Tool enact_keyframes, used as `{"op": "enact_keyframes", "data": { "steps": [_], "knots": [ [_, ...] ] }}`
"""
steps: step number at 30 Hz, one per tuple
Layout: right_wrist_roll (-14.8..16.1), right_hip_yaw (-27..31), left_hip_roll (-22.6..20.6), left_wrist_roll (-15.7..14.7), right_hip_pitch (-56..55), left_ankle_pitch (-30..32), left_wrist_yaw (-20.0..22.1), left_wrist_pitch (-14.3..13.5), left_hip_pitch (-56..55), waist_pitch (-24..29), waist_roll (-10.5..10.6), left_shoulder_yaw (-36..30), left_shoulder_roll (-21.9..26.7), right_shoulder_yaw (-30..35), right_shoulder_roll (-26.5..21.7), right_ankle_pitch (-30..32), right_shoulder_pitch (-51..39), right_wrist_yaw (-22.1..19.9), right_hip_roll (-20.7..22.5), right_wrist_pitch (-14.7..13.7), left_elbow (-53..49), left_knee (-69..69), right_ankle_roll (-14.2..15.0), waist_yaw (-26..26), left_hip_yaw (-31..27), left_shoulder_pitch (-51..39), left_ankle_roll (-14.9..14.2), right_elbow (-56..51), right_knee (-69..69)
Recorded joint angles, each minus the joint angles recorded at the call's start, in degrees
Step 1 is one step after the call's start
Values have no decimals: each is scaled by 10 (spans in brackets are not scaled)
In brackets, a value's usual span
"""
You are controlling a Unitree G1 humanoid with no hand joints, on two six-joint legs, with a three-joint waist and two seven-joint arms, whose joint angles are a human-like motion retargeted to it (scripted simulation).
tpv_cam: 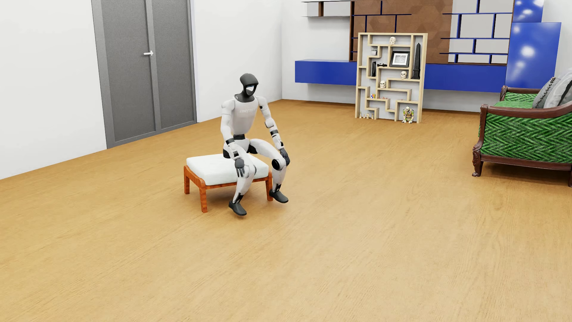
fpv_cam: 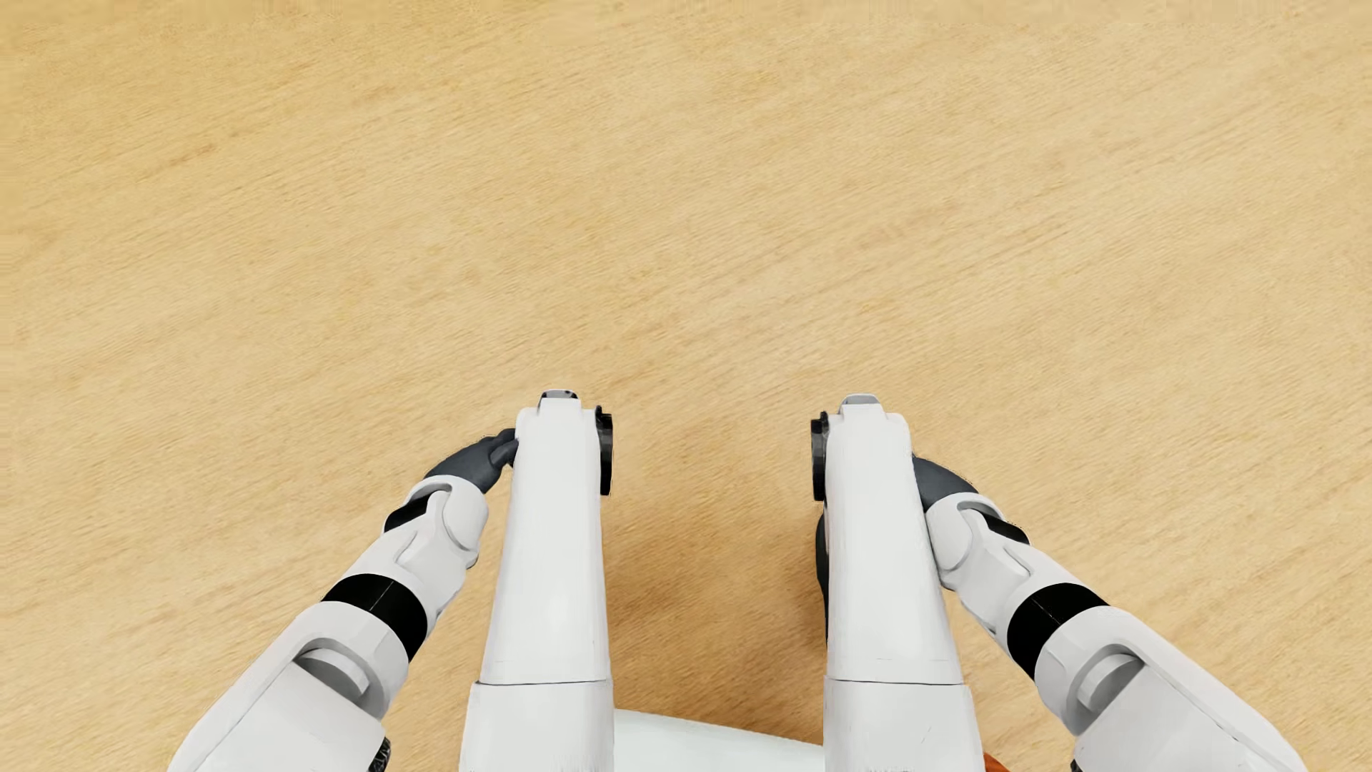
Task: Take a seat on the chair
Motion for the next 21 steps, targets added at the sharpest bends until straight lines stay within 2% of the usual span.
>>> {"op": "enact_keyframes", "data": {
  "steps": [1, 5, 6, 9, 15, 21],
  "knots": [
    [7, -1, 0, -5, 5, 1, 3, 2, 3, -2, 0, 4, -5, 0, 3, 0, 3, -4, 3, 2, 8, 3, -10, 0, 2, 2, 1, 6, 2],
    [33, -1, 1, -22, 18, 3, 29, -2, 16, -7, -4, 9, -8, -12, 10, 1, 15, -30, -1, -3, 42, 16, -13, 2, 4, 10, -2, 33, 19],
    [50, 0, -1, -32, 19, 4, 38, -2, 18, -8, -3, 15, -8, -17, 11, 1, 11, -32, -2, -2, 52, 19, -9, 1, 5, 10, -2, 47, 24],
    [67, -1, -3, -58, 24, 6, 53, -2, 23, -9, -1, 21, -6, -21, 8, 4, 12, -32, -2, 1, 83, 24, -11, 3, 5, 10, 0, 69, 30],
    [84, -1, -3, -70, 36, 8, 21, 23, 33, -16, -1, 18, -14, -35, 13, 9, 31, -16, 3, 11, 146, 30, -20, 2, 6, 20, 4, 102, 32],
    [88, -1, -5, -70, 36, 8, 13, 30, 33, -15, -2, 17, -10, -41, 9, 9, 32, -4, 4, 20, 161, 30, -18, 3, 6, 21, 5, 122, 33]
  ]
}}
